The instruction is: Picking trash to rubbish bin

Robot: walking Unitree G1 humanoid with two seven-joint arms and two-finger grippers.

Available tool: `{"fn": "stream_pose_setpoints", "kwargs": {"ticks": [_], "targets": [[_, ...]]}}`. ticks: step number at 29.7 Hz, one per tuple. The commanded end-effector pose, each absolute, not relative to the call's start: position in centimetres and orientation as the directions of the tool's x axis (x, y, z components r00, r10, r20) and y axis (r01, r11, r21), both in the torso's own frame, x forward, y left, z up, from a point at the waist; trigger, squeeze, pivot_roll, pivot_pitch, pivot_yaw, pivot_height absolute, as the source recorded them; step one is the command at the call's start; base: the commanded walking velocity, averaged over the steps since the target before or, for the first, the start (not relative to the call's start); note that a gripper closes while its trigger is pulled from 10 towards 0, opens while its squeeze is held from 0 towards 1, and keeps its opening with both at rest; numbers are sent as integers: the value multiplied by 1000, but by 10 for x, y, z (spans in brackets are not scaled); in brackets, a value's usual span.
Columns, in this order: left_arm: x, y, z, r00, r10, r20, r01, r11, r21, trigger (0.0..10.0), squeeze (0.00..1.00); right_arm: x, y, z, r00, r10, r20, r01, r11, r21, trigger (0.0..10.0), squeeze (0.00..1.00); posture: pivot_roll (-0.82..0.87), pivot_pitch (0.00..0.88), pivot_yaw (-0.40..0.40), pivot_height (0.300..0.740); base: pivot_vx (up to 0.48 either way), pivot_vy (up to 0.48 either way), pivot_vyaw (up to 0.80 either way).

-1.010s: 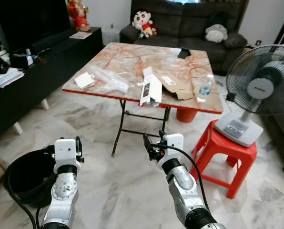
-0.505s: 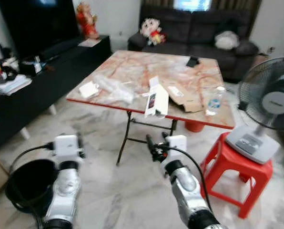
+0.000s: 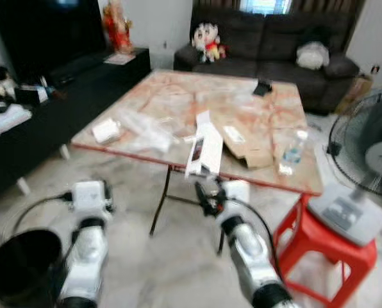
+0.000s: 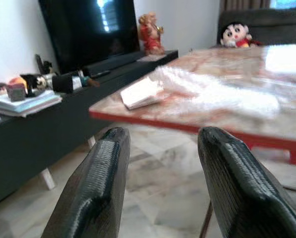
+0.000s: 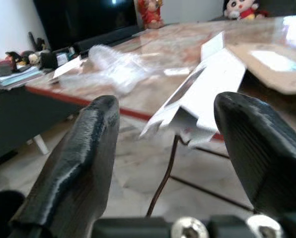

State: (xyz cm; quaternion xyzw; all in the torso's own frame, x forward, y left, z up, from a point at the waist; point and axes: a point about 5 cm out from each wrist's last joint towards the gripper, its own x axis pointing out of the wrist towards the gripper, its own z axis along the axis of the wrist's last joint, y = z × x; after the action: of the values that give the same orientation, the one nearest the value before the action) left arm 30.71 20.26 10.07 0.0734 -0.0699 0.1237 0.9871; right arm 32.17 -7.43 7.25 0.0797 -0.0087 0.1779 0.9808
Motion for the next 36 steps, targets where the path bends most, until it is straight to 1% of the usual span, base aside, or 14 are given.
{"fn": "stream_pose_setpoints", "kwargs": {"ticks": [1,6,9,18,26,28,29,32,36], "targets": [[307,213,105,951,260,166,-284,949,137,10000,0,323,-63,79,925,375,63,-380,910,165,10000,0,66,4,-51,740,442,0,0],[307,214,105,952,259,166,-283,949,141,10000,0,323,-62,79,924,377,63,-382,909,169,10000,0,67,3,-52,740,444,0,0],[308,215,107,957,233,174,-264,948,179,10000,0,323,-62,79,924,378,63,-383,907,174,10000,0,68,2,-52,740,444,0,0],[309,217,110,960,214,180,-249,947,201,10000,0,323,-60,79,921,385,62,-390,903,179,10000,0,70,4,-50,740,446,0,0],[311,214,115,966,159,203,-208,947,244,10000,0,323,-59,78,917,393,60,-398,900,181,10000,0,71,7,-51,740,429,0,0],[311,211,120,969,102,226,-167,942,291,10000,0,322,-59,78,917,395,60,-400,898,182,10000,0,71,8,-51,740,0,0,0],[311,211,120,969,102,226,-167,942,291,10000,0,322,-59,78,917,395,60,-400,898,182,10000,0,71,8,-51,740,0,0,0],[310,209,124,970,29,240,-117,925,361,10000,0,322,-58,78,915,399,60,-403,897,183,10000,0,71,8,-51,740,0,0,0],[310,209,127,970,0,244,-102,909,405,10000,0,322,-58,77,914,401,59,-405,896,184,10000,0,74,9,-53,740,0,0,0]]}}
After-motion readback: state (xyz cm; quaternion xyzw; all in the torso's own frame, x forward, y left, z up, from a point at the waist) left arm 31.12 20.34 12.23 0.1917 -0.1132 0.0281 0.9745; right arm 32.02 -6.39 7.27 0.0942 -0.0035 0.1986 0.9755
